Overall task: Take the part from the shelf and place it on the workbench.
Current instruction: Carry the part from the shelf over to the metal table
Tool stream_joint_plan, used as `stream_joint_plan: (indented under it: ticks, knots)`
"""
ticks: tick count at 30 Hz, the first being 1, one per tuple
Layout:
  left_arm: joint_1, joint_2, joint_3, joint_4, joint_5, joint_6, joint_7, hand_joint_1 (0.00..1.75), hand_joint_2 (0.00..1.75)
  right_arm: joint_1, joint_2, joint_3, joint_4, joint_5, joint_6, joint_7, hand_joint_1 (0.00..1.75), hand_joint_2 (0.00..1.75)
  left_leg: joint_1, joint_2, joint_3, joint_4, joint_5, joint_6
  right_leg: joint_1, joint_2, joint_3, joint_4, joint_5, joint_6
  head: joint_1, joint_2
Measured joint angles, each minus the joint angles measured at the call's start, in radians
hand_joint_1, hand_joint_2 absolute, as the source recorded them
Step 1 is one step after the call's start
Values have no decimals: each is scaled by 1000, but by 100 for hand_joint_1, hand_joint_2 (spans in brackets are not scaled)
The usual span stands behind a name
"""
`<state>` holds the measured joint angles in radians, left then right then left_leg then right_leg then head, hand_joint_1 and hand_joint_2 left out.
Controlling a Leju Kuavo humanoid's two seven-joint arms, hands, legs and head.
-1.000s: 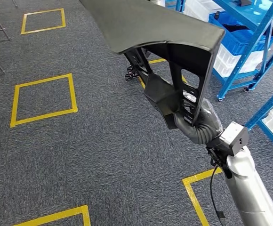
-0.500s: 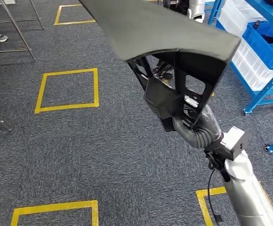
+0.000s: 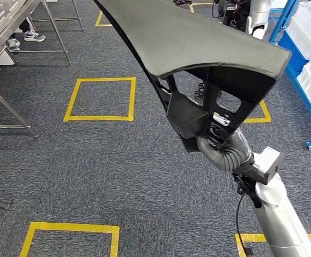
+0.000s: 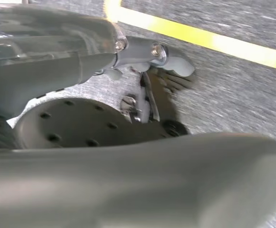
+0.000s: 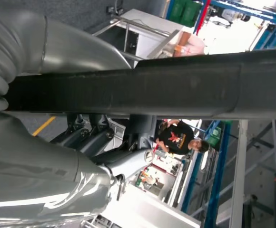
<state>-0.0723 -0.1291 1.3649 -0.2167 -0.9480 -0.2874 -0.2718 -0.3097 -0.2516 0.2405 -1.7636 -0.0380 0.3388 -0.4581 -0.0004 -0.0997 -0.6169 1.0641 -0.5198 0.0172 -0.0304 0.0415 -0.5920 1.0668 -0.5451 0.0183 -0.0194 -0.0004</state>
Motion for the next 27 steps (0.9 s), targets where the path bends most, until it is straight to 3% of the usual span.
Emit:
stream_joint_plan:
  ticks: [2,3,5,6,7,9,11,13,15,17,18,19,21,22,23,25,27]
  knots:
    - [0,4,0,0,-3,7,10,0,175,-2,0,-1,0,-1,1,-1,175,175,-1,46,-20,45,-29,-8,-1,-21,5,-2,-1,-10,0,0]
    - [-1,4,0,0,-4,8,13,0,175,-2,0,-3,0,-1,1,-1,175,175,-1,70,-45,97,-56,-12,1,-33,7,-2,-3,-13,0,0]
    - [-4,4,0,0,-4,12,23,0,175,-1,-1,-7,0,-1,2,-2,175,175,1,86,-112,227,-109,-17,4,-59,8,-2,-7,-19,-1,0]
    - [-3,4,0,0,-5,17,32,0,175,0,-1,-10,0,-1,2,-3,175,175,2,88,-136,271,-119,-16,6,-71,10,-2,-10,-21,0,0]
    - [-1,5,0,0,-6,23,43,0,175,1,-1,-13,0,-1,3,-5,175,175,1,88,-140,275,-107,-14,7,-82,13,-2,-13,-22,0,0]
    - [5,7,0,0,-8,35,65,0,175,6,-1,-22,-1,-3,4,-10,175,175,-4,99,-90,170,-38,-2,10,-102,24,-2,-22,-21,0,0]
    - [7,10,0,0,-9,43,80,0,175,11,-2,-31,-2,-5,4,-14,175,175,-16,131,-29,52,9,12,12,-119,34,-3,-30,-18,-1,0]
    - [6,14,0,0,-10,52,93,0,175,16,-2,-38,-2,-7,6,-16,175,175,-28,146,-11,11,8,21,13,-135,37,-5,-34,-11,-1,0]
    - [9,18,0,0,-13,70,121,0,175,20,-3,-44,-4,-6,9,-18,175,175,-29,133,-5,-4,8,28,12,-143,42,-7,-40,-2,0,0]
    - [14,23,0,0,-18,90,155,0,175,24,-4,-50,-7,-4,12,-23,175,175,-22,118,6,-19,11,34,9,-106,36,22,-64,4,0,0]
    - [16,25,0,0,-20,97,169,0,175,27,-5,-56,-8,-3,13,-26,175,175,-18,110,11,-23,13,37,8,-79,16,64,-88,6,0,0]
    - [16,26,0,-1,-22,103,180,0,175,32,-6,-62,-9,-3,14,-28,175,175,-17,101,12,-24,12,39,8,-58,-15,124,-115,6,1,0]
    - [17,27,0,-1,-27,118,201,0,175,44,-7,-73,-9,-2,16,-31,175,175,-17,80,14,-24,11,40,8,-46,-81,235,-147,10,1,0]
    - [18,28,0,-1,-31,125,210,0,175,50,-7,-78,-9,-2,17,-33,175,175,-16,68,16,-23,10,40,8,-45,-96,251,-136,12,1,0]
    - [20,28,0,-1,-33,132,219,0,175,55,-7,-83,-9,-2,18,-34,175,175,-14,56,19,-22,8,39,7,-44,-92,227,-106,14,1,0]
    - [24,30,0,-2,-36,139,230,0,175,61,-7,-95,-9,-2,18,-35,175,175,-11,33,23,-18,1,31,3,-17,-46,106,-28,20,1,0]
    - [25,33,1,-4,-36,141,235,0,175,65,-9,-103,-9,-3,18,-35,175,175,-9,12,18,-8,-4,22,-2,23,-12,16,6,21,0,0]
